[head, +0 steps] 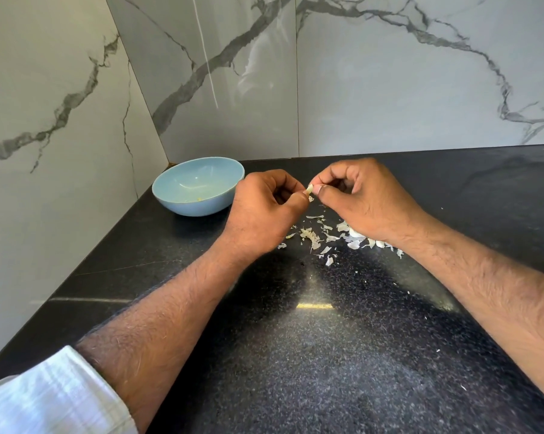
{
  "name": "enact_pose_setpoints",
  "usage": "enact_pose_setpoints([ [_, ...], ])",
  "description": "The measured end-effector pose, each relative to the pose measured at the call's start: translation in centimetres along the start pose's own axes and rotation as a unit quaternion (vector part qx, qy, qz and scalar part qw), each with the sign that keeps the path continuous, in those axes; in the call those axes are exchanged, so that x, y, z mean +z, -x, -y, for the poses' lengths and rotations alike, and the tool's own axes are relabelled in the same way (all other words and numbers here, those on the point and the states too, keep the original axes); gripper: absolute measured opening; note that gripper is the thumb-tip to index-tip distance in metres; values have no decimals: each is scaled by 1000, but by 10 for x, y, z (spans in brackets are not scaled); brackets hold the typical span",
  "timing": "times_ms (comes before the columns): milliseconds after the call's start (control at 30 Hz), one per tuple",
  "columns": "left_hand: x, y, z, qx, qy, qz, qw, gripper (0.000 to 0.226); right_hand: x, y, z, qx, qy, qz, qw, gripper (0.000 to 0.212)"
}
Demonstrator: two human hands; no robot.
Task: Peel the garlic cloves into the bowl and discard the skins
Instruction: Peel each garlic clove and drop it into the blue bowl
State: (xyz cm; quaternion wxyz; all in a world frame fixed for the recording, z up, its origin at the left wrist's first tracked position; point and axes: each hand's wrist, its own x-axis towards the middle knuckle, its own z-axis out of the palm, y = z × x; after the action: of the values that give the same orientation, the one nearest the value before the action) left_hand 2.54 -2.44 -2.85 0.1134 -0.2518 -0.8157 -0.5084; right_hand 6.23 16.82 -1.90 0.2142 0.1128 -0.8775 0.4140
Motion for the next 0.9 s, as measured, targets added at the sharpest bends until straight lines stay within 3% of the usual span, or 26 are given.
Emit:
enact_pose_setpoints([
  [200,4,3,-6,75,-129,-39,988,8,2,1,1,-75,109,-18,991,8],
  [367,4,3,-6,85,-145,-39,985,7,1,2,1,-91,134,-2,987,6],
  [667,-1,1,3,12,21,55,998,10,-3,2,-1,-57,77,31,995,8],
  [800,-4,1,3,-61,161,86,981,6,-3,0,-2,3,-16,34,999,12],
  [900,-5,0,1,-86,187,76,976,7,-3,-1,-1,32,-63,28,997,13],
])
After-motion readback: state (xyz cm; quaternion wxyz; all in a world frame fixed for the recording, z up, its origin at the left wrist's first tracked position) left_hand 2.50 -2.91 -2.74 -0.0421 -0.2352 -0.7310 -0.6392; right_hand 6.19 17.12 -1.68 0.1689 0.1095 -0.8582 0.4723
